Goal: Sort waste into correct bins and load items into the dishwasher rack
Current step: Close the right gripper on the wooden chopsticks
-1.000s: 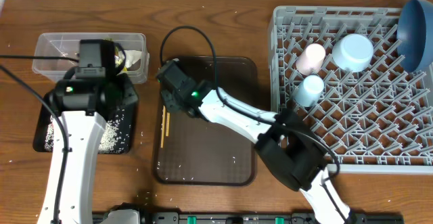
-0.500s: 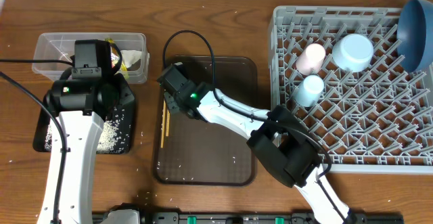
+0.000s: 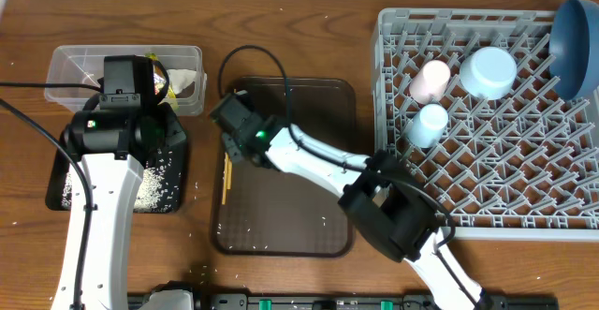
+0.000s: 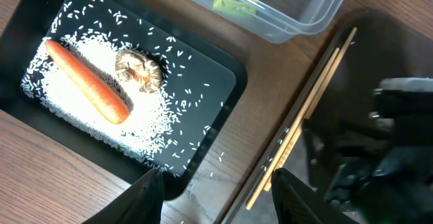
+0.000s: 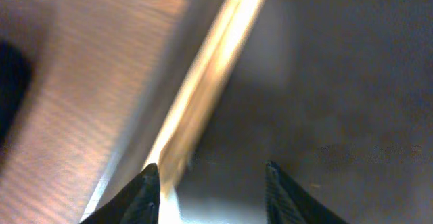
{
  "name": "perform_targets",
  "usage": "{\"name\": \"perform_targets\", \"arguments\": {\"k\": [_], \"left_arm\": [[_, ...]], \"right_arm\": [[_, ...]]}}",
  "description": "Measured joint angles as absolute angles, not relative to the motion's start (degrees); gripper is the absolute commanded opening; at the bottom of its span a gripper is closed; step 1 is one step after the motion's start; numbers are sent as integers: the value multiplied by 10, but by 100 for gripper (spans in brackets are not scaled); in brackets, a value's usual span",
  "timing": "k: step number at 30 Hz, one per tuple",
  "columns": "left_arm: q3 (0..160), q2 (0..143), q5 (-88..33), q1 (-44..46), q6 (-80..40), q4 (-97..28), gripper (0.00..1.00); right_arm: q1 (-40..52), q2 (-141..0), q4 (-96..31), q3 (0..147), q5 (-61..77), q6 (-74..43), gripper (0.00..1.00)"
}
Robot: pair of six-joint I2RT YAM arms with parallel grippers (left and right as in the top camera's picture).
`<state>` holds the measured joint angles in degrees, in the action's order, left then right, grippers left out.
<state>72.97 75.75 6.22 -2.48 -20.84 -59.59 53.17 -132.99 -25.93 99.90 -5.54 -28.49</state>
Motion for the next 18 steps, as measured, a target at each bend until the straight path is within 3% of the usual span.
{"name": "perform_targets", "arguments": {"k": [18], "left_arm": [[730, 757, 62, -25, -208, -597, 52]], "right_arm": [[553, -1346, -313, 1035, -75, -274, 47]]}}
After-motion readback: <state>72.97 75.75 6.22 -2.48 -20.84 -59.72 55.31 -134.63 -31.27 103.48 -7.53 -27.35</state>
